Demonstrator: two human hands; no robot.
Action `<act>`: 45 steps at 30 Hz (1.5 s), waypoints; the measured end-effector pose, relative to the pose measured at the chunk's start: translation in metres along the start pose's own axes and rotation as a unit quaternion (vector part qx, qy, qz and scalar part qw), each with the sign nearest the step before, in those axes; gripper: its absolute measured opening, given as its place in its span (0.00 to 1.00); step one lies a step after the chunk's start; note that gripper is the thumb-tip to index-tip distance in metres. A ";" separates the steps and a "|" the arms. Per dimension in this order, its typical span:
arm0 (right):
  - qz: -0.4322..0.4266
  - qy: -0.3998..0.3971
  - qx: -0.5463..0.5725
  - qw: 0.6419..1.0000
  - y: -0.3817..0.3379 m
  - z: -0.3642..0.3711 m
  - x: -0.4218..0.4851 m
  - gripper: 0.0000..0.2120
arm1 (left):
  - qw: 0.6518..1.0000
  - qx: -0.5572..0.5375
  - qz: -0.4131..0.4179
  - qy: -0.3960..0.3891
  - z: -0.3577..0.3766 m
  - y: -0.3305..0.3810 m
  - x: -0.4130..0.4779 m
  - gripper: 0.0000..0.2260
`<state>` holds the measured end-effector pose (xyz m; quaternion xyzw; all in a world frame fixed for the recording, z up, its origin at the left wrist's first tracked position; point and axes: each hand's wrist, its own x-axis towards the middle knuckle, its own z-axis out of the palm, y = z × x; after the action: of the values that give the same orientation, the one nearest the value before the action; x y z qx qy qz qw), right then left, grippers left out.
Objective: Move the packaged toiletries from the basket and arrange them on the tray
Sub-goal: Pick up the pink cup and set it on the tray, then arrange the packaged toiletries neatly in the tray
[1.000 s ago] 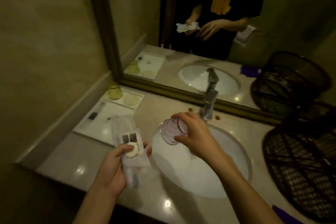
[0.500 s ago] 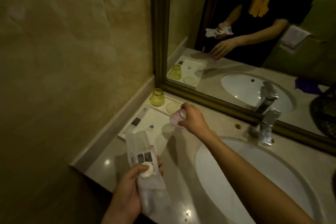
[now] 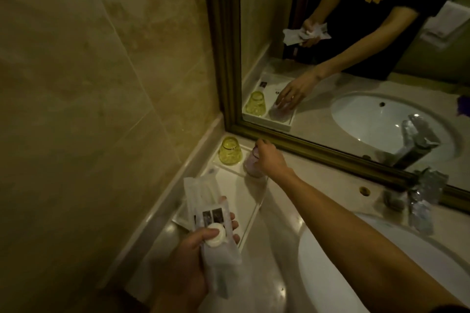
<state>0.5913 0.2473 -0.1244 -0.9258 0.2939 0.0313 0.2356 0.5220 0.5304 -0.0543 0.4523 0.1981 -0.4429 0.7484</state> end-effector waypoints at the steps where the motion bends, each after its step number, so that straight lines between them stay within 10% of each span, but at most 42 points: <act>1: 0.000 -0.003 -0.005 1.000 0.001 0.002 0.003 0.23 | 1.000 0.004 0.000 -0.001 0.003 0.002 0.004 0.20; 17: 0.059 -0.021 0.018 0.998 -0.013 0.003 -0.002 0.30 | 0.991 -0.010 -0.097 -0.095 0.009 0.039 0.055 0.18; 23: -0.059 0.229 0.192 0.953 -0.046 -0.040 -0.094 0.10 | 0.982 -0.006 -0.139 -0.125 0.007 0.047 0.066 0.23; 30: -0.106 0.117 0.065 0.985 -0.067 -0.002 -0.190 0.10 | 0.963 -0.019 -0.179 -0.200 0.011 0.038 0.084 0.18; 45: -0.016 0.196 0.058 0.979 -0.041 0.046 -0.185 0.09 | 0.987 0.030 -0.097 -0.125 0.016 0.094 0.132 0.21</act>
<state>0.4657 0.3953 -0.1118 -0.9036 0.3205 -0.1714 0.2269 0.6693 0.4716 -0.0914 0.3946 0.1328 -0.5721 0.7067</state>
